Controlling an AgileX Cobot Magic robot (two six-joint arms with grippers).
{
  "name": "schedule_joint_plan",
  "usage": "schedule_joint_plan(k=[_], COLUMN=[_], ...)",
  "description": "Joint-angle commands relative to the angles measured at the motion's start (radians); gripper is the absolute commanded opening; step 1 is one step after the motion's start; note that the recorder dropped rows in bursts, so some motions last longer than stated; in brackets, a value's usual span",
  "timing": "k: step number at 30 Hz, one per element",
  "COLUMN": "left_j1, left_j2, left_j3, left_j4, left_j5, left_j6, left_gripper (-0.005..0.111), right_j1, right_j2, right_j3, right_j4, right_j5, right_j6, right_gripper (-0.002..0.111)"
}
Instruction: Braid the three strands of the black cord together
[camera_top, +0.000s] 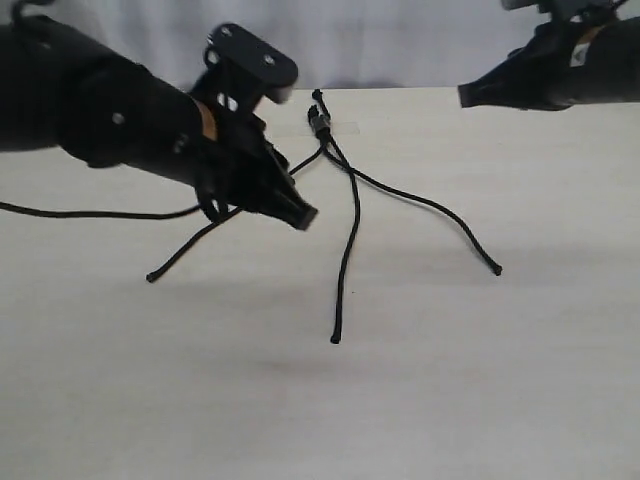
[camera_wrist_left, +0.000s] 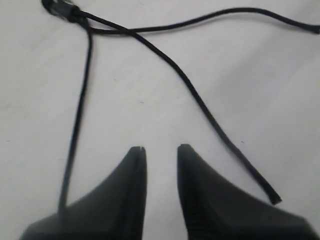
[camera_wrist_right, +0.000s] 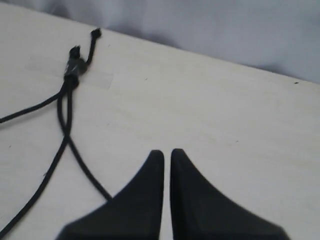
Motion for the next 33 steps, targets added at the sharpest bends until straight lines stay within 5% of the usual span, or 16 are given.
schedule_joint_plan(k=[1, 9, 18, 33], left_j1=[-0.083, -0.118, -0.114, -0.084], left_j2=[0.099, 0.279, 0.432, 0.488], left_j3=[-0.008, -0.018, -0.173, -0.185], left_j4=[-0.025, -0.032, -0.023, -0.012], left_j5=[-0.091, -0.252, -0.169, -0.167], left_j6=[0.002, -0.028, -0.043, -0.043], left_gripper=[0.042, 0.052, 0.052, 0.051], right_j1=[-0.065, -0.07, -0.07, -0.07], right_j2=[-0.063, -0.067, -0.063, -0.059], right_j3=[0.022, 0.022, 0.022, 0.022], right_j4=[0.0, 0.006, 0.005, 0.005], right_j5=[-0.023, -0.008, -0.009, -0.014], right_j6=[0.018, 0.018, 0.018, 0.018], right_gripper=[0.004, 0.004, 0.004, 0.004])
